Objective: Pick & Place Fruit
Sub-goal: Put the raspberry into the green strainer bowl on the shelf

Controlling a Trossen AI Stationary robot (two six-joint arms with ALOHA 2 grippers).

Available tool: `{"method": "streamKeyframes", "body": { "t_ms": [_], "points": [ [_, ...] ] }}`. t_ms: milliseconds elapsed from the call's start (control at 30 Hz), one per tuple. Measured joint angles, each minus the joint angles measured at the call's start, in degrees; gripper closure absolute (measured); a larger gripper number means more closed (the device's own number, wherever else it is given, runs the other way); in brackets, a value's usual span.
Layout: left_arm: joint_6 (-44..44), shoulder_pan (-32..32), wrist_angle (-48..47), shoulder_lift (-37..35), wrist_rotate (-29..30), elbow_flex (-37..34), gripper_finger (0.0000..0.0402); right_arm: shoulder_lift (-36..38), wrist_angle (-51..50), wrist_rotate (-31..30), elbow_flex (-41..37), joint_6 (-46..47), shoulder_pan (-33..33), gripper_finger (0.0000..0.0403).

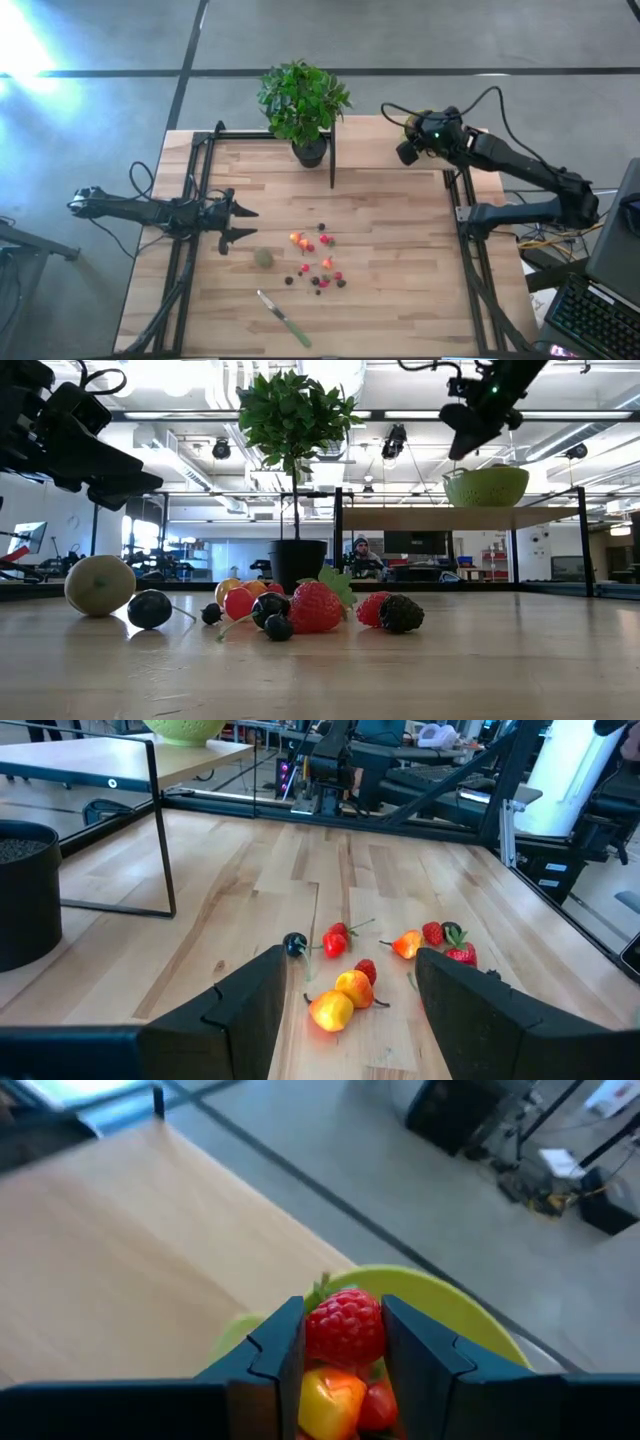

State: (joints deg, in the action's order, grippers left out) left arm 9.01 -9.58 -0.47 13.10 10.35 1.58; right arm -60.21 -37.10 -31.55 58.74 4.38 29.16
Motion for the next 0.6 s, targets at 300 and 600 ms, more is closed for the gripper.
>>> {"method": "streamKeyframes", "body": {
  "t_ms": [300, 600],
  "points": [
    [0.0, 0.0, 0.0, 0.0, 0.0, 0.0, 0.0172, -0.8, -2.8, 5.1, 0.0, -0.8, 6.2, 0.0293],
    [0.0, 0.0, 0.0, 0.0, 0.0, 0.0, 0.0172, -0.8, -9.6, 9.2, 0.0, 0.6, 7.1, 0.0291]
  ]
}}
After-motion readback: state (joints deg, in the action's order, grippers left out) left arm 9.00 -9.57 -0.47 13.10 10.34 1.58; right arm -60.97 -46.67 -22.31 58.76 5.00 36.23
